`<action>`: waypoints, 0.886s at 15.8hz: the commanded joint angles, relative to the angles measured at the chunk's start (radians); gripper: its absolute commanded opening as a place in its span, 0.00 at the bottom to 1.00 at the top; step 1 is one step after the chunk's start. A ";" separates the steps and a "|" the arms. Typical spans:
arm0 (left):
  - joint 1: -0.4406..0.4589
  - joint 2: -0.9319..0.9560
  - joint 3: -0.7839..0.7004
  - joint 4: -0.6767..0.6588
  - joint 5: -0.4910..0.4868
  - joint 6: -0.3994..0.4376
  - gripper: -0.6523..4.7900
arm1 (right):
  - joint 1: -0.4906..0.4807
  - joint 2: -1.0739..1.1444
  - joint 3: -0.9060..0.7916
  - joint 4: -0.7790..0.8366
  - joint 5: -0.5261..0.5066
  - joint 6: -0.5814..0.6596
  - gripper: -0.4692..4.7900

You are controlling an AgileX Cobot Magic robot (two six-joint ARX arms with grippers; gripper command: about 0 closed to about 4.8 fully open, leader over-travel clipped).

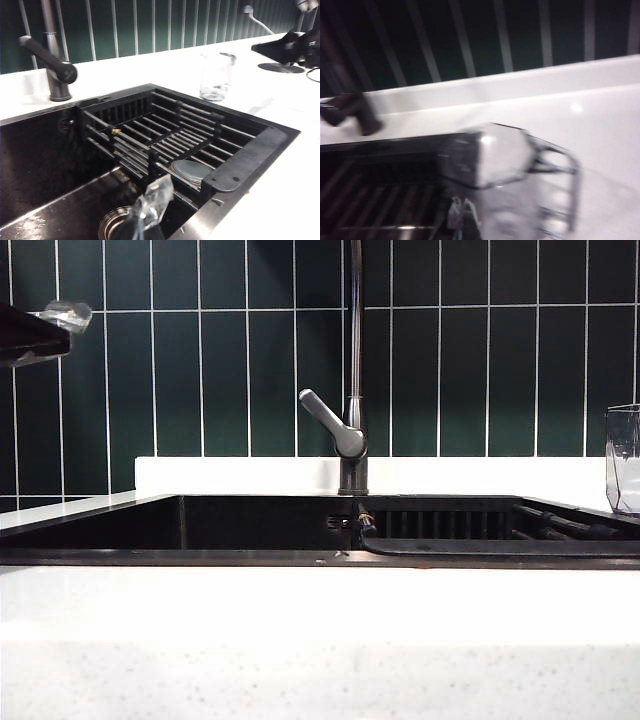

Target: Pick up the mug next to the sink, go to the faucet to get some water, pour the water into the sink, and finally put the mug back to its place.

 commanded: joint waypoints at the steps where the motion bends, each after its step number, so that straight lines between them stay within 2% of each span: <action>1: 0.000 0.001 0.002 0.021 -0.003 -0.004 0.11 | 0.115 -0.102 -0.024 0.004 0.011 -0.070 0.08; 6: 0.000 0.001 0.002 0.021 -0.001 -0.004 0.11 | 0.254 -0.389 -0.158 -0.022 0.131 -0.102 0.08; 11: 0.000 0.001 0.002 0.019 -0.021 0.008 0.11 | 0.268 -0.698 -0.159 -0.380 0.157 -0.192 0.08; 14: 0.002 0.001 0.002 0.008 -0.114 0.031 0.11 | 0.286 -0.725 -0.159 -0.457 0.154 -0.225 0.08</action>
